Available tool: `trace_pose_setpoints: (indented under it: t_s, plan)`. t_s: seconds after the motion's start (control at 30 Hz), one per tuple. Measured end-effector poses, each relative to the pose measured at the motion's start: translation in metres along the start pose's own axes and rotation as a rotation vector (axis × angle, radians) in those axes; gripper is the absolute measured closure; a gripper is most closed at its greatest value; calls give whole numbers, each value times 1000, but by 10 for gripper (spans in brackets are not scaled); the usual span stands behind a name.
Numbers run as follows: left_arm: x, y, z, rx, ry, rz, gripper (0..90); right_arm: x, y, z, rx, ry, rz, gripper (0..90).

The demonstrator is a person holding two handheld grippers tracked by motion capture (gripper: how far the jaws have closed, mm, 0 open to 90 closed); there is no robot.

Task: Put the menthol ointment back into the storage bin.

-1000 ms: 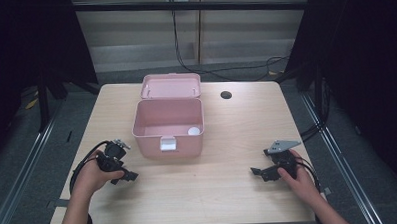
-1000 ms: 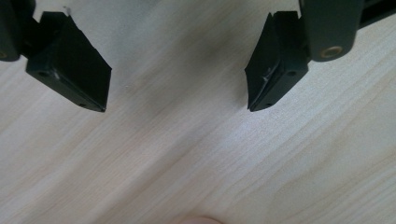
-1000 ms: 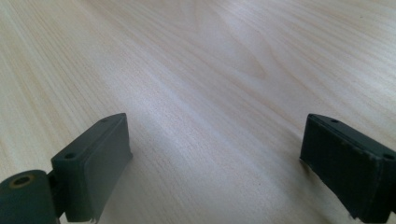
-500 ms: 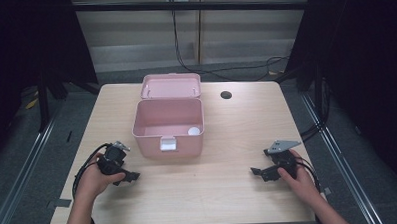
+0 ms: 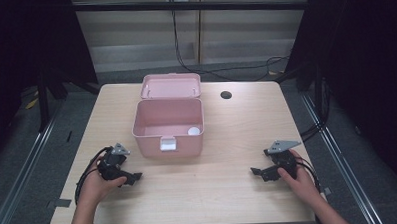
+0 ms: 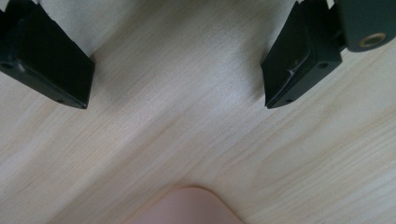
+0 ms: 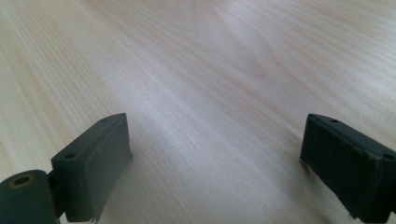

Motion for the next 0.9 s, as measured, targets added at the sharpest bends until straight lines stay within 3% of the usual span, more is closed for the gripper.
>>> trace_pose_setpoints:
  t_s: [0.27,0.9]
  plan:
    - [-3,-5,-1,-16,-24,-43,0,0,0,0,-2,-2,0,80]
    - [-4,-11,1,-17,-23,-146,0,0,0,0,-1,-4,0,80]
Point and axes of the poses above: each handheld gripper's, and its own axes: x roughly backward along the jaws, y roughly out of its top, z roughly to its left, the point moved 4 cm from there along -x, roughly forward along the jaws, and after that the axes turned 7 degrees about x, right-handed, at the moved point
